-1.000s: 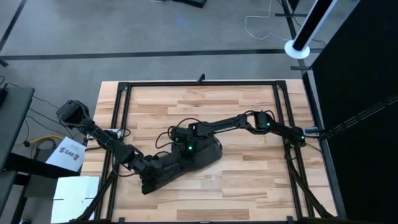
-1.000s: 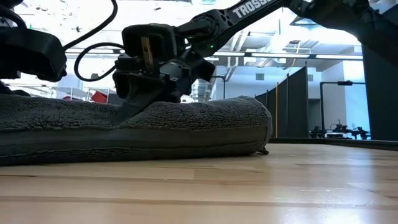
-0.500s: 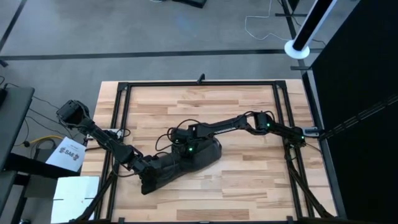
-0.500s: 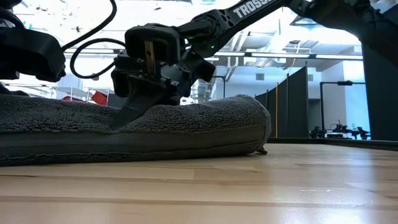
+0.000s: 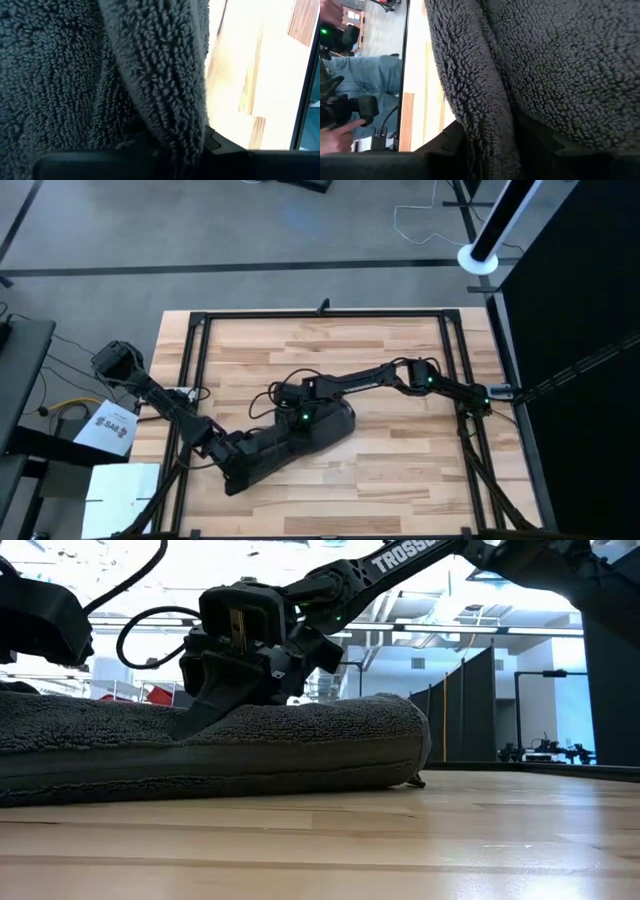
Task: Roll towel
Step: Roll the black towel
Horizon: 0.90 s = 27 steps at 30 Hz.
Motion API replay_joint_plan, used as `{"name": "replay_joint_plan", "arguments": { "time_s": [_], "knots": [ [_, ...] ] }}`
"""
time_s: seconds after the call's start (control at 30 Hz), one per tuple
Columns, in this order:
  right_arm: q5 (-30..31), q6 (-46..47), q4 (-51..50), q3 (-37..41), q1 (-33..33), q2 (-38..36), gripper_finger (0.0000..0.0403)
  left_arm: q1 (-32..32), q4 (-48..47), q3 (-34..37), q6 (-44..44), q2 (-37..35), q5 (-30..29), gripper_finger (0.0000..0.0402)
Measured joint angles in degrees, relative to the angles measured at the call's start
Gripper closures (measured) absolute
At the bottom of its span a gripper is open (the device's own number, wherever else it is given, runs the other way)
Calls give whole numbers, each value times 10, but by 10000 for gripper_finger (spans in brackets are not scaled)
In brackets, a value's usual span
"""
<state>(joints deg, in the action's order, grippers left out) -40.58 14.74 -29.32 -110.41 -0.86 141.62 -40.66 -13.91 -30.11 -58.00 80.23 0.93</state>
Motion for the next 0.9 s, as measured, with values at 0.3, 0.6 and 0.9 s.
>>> {"name": "replay_joint_plan", "arguments": {
  "time_s": [0.3, 0.6, 0.9],
  "knots": [
    [11, 2, -15, -36, -5, 3, 276, -26, 31, 22, -36, -2, -23, 382],
    [39, 17, -26, -19, -11, 2, 294, -35, 62, 37, -86, -2, -39, 382],
    [58, 18, -25, -18, -9, 1, 297, -38, 63, 38, -170, -10, -43, 345]
  ]
}}
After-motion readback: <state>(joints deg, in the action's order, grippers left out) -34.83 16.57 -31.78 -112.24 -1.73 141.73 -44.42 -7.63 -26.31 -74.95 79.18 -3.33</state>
